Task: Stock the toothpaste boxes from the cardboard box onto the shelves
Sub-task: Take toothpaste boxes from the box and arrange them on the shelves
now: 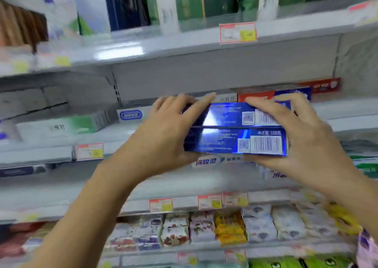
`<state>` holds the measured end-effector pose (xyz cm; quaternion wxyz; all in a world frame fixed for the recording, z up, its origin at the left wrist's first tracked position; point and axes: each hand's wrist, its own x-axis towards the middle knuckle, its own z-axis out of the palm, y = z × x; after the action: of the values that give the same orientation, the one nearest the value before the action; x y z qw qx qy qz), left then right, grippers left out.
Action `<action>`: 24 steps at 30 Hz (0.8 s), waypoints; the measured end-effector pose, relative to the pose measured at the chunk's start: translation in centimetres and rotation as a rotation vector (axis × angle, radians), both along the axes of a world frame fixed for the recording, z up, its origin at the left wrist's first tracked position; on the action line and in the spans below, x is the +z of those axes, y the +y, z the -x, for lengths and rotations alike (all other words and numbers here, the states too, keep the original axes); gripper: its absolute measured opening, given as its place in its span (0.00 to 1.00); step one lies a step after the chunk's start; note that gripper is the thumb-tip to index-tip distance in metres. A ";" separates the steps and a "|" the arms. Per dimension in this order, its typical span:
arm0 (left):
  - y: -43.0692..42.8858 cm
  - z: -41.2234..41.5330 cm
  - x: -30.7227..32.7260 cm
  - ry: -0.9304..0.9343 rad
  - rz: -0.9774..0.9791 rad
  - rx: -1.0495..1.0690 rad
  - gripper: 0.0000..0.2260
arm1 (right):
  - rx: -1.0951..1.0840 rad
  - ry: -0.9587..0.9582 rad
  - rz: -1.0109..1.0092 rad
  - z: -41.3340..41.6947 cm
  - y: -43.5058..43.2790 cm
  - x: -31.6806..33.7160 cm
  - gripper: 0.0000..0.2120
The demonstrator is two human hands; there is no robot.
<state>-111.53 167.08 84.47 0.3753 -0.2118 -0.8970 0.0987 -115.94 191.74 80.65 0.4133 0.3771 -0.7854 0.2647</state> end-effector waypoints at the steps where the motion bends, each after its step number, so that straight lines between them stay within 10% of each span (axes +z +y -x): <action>1: -1.3 0.6 0.6 0.015 -0.047 0.023 0.41 | -0.018 0.026 0.000 0.7 -0.9 0.9 0.39; 10: -13.3 3.7 0.1 -0.154 -0.714 0.311 0.44 | -0.021 -0.031 -0.144 7.3 -11.0 6.2 0.39; 24: -20.5 5.6 0.1 -0.489 -0.831 0.560 0.19 | 0.208 -0.822 -0.172 13.7 -21.2 4.3 0.45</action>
<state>-117.12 146.62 84.54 0.1677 0.1835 -0.9435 -0.2193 -129.62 170.54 84.99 0.0042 0.3504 -0.8619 0.3665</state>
